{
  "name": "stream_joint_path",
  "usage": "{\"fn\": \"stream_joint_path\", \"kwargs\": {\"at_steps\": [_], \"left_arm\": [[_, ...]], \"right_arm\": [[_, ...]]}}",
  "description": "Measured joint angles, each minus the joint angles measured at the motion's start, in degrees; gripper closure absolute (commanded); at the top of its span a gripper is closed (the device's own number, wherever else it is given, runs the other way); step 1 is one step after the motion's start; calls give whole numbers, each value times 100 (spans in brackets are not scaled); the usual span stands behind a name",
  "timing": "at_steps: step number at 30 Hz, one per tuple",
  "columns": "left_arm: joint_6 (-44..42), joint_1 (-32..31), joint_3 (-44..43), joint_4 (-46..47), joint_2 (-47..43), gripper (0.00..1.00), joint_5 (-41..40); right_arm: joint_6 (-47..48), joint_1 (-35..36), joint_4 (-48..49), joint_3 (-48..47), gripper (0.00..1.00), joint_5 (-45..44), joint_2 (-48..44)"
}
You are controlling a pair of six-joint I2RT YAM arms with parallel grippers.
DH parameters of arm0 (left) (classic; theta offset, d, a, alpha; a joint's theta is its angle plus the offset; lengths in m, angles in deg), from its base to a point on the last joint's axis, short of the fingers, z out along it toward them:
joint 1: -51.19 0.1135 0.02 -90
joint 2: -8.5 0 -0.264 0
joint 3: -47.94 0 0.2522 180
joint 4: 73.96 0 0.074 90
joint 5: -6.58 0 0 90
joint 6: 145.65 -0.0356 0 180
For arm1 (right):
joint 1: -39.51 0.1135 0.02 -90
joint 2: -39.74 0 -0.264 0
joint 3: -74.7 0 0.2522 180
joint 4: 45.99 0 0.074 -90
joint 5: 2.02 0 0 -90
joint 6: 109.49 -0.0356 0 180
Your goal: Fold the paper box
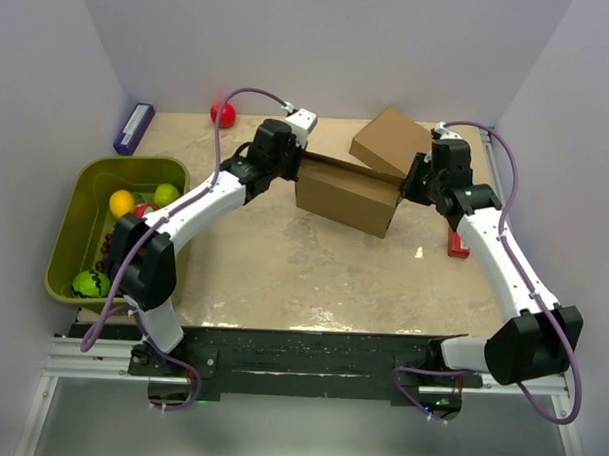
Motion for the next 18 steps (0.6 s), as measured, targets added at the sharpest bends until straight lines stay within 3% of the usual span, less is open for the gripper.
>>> {"fn": "stream_joint_path", "kwargs": {"at_steps": [8,18], "left_arm": [[-4,-59,0,0,2,93,7],[-4,-66,0,-2,2,93,-4]], "right_arm": [[-13,9,107,164,100,33,-131],[59,0,341,352,100,22,-205]]}}
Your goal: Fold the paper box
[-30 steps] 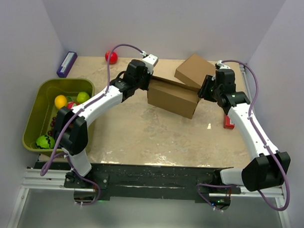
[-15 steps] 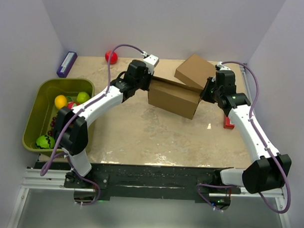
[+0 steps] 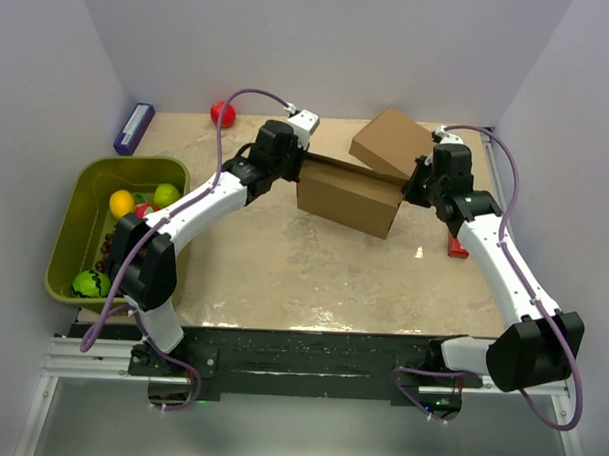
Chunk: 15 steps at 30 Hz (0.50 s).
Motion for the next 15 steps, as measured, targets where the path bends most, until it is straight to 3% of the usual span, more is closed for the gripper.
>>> {"fn": "stream_joint_path", "kwargs": {"at_steps": [15], "left_arm": [[0,-48,-2,2,2,93,2]], "right_arm": [[413,70,-181,-37,100,-393,-22]]}}
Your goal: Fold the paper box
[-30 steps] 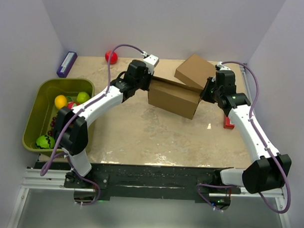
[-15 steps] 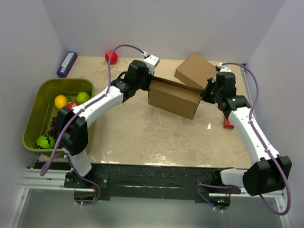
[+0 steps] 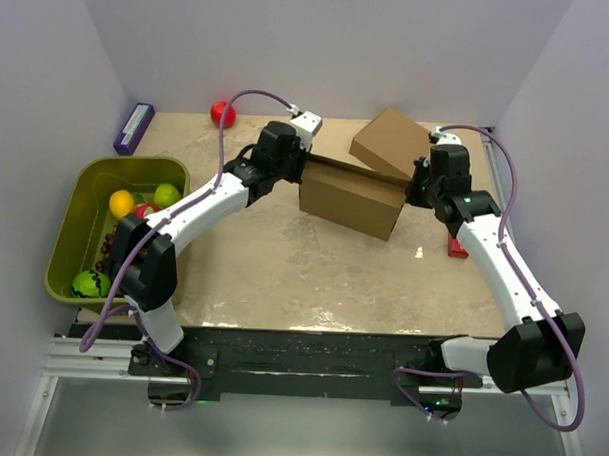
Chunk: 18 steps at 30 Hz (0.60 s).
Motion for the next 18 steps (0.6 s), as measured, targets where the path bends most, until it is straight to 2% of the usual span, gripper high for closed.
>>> {"fn": "stream_joint_path", "kwargs": {"at_steps": [18], "left_arm": [[0,-13,-4,0,4,94,0]], "right_arm": [[138,605,-195,-162,100,-1178,190]]}}
